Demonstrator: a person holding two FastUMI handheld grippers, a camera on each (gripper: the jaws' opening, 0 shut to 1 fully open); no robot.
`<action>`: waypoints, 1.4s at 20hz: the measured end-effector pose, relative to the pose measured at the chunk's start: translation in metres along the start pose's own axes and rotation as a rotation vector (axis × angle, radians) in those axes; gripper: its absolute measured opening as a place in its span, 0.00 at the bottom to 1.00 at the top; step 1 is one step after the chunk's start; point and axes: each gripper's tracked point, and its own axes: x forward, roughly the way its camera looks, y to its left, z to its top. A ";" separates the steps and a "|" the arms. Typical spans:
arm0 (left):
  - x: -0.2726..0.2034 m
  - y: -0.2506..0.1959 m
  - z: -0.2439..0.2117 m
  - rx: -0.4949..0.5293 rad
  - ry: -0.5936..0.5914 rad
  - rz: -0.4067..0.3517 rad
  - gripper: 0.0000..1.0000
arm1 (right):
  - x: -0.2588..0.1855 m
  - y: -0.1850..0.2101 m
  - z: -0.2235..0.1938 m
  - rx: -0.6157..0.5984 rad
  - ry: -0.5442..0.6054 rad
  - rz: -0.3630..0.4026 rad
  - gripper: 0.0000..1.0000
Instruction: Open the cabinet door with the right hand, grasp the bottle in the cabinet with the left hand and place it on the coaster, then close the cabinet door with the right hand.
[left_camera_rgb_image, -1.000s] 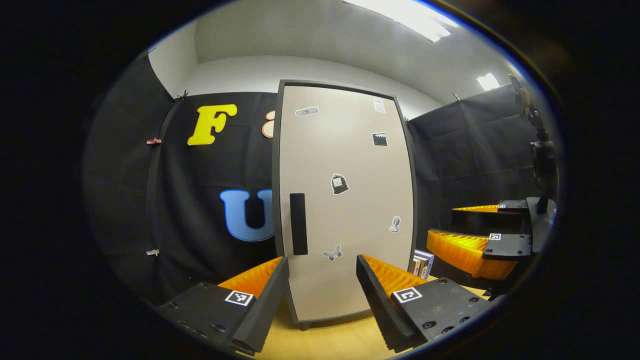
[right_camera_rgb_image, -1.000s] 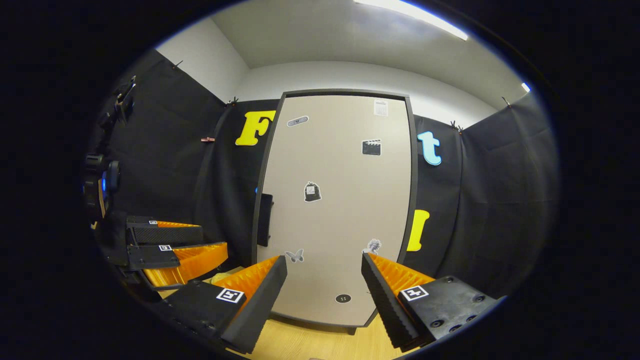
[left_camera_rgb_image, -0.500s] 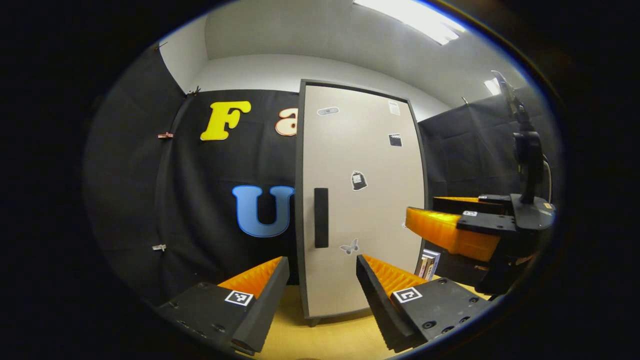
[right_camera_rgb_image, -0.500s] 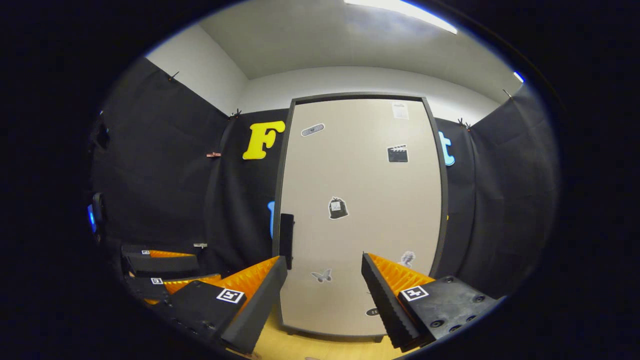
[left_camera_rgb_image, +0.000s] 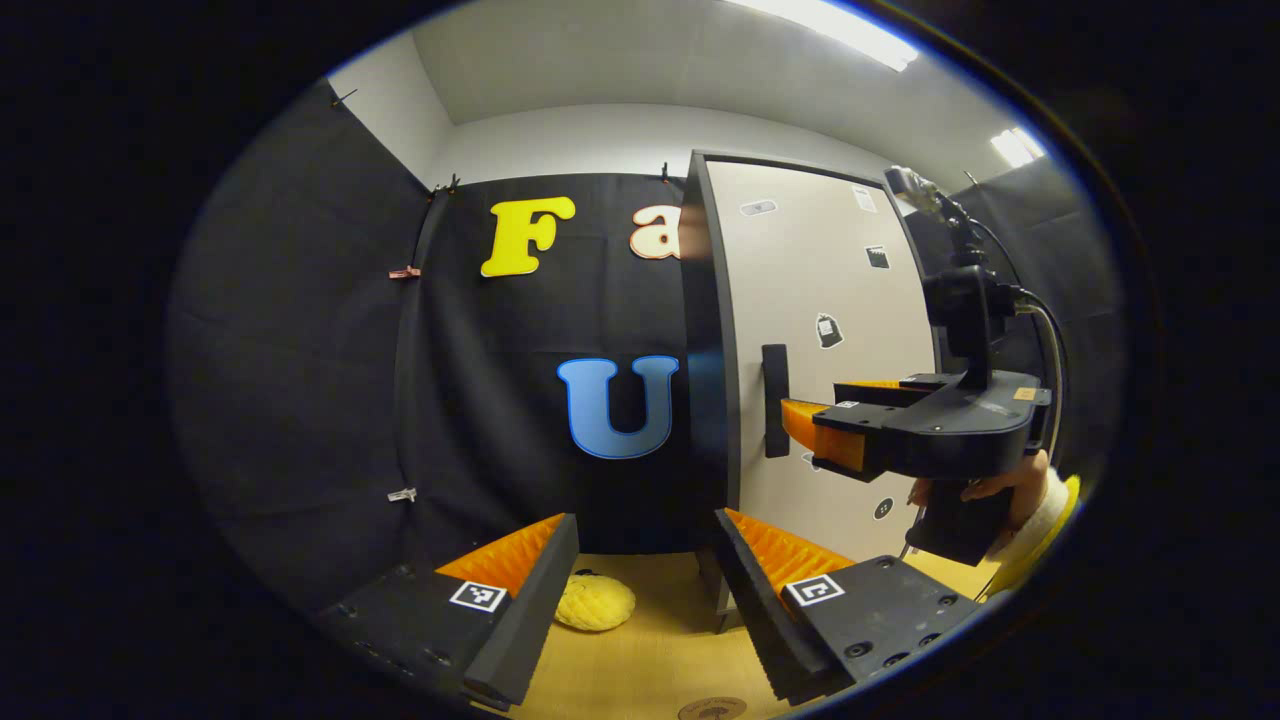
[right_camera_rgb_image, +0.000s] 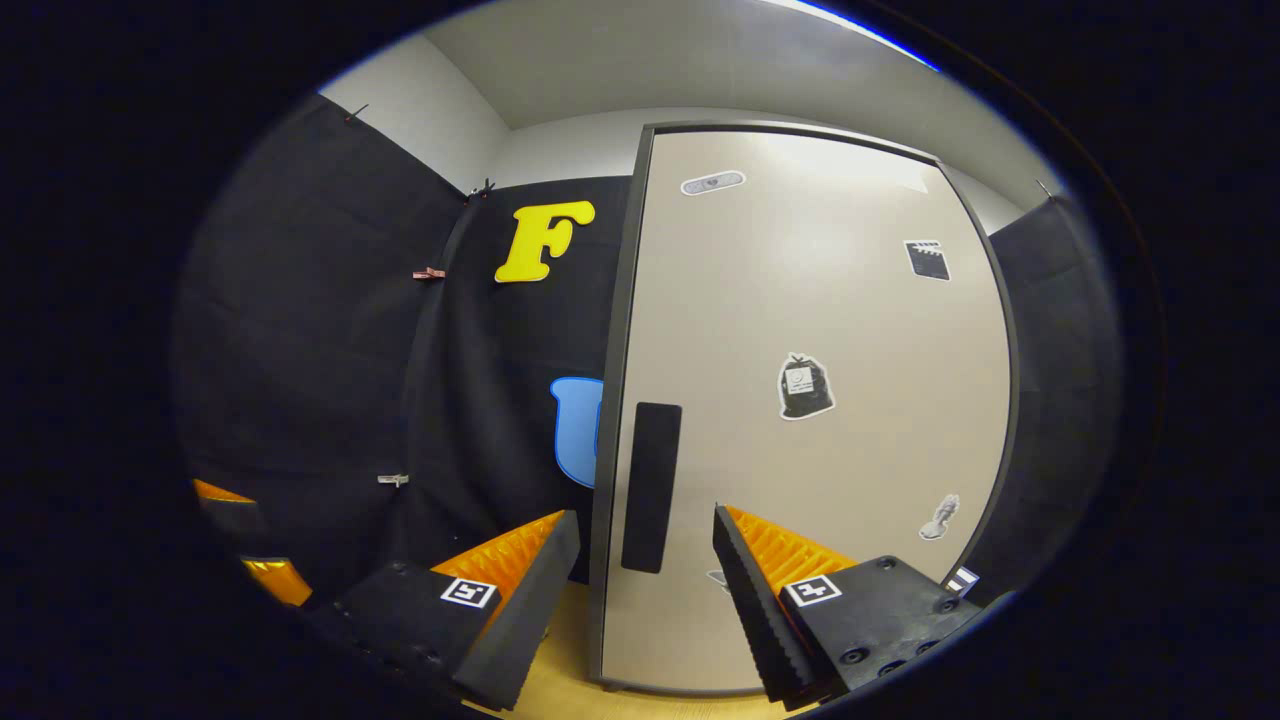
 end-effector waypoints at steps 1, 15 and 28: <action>0.002 0.007 -0.003 0.000 0.004 0.003 0.86 | 0.009 0.003 -0.004 0.002 0.002 -0.014 0.88; 0.008 0.068 -0.027 -0.008 0.055 0.078 0.86 | 0.075 -0.016 -0.013 0.003 -0.015 -0.223 0.40; -0.020 0.033 -0.019 -0.006 0.031 0.019 0.86 | -0.018 -0.012 -0.004 0.004 0.058 -0.098 0.05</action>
